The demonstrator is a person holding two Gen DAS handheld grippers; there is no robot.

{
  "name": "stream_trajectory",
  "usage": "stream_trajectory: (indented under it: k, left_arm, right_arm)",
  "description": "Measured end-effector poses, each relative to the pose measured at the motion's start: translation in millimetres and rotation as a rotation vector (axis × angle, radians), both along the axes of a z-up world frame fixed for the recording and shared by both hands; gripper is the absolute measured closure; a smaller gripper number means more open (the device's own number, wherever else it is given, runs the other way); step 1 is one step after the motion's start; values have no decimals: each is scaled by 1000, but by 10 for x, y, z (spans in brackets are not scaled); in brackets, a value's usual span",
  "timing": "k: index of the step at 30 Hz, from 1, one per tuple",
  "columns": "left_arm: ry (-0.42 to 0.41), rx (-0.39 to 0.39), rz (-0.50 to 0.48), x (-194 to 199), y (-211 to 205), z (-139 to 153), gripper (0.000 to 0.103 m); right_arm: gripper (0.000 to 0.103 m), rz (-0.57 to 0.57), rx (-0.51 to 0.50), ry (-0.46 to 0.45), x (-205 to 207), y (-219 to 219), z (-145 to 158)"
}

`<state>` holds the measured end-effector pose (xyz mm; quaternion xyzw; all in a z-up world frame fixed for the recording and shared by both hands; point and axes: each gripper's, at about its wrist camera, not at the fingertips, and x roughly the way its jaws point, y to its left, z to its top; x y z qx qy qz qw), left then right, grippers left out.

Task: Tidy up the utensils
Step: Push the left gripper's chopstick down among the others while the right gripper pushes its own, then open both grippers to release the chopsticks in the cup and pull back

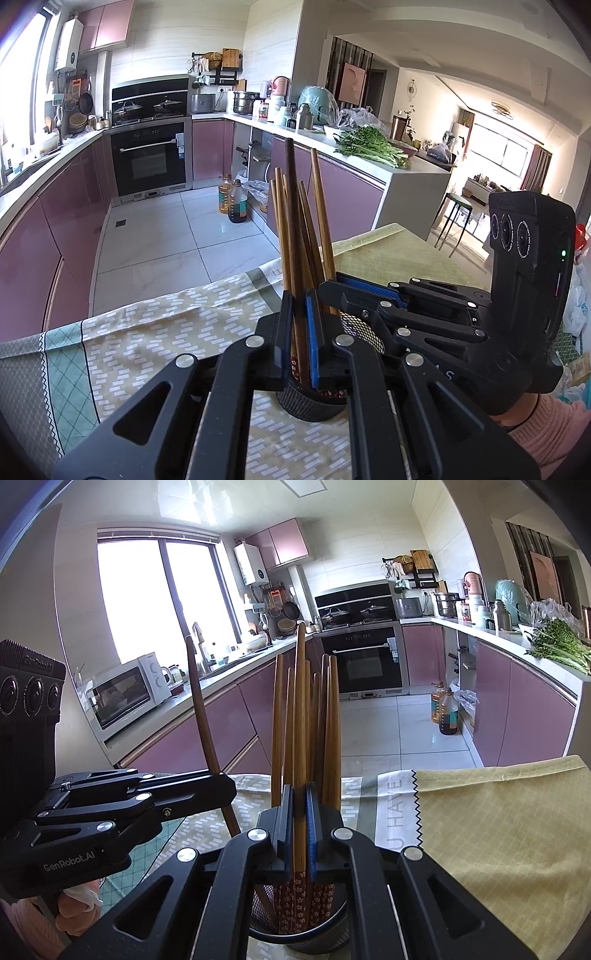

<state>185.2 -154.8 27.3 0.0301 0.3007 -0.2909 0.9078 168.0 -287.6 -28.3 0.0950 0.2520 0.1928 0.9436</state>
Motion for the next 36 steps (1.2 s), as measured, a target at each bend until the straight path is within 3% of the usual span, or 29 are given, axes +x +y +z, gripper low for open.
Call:
stream_trajectory:
  k: [36]
  left_arm:
    - [34,14,35,197,-21,-139,94]
  right_arm:
    - [97,4,-5,22,34,6,-38]
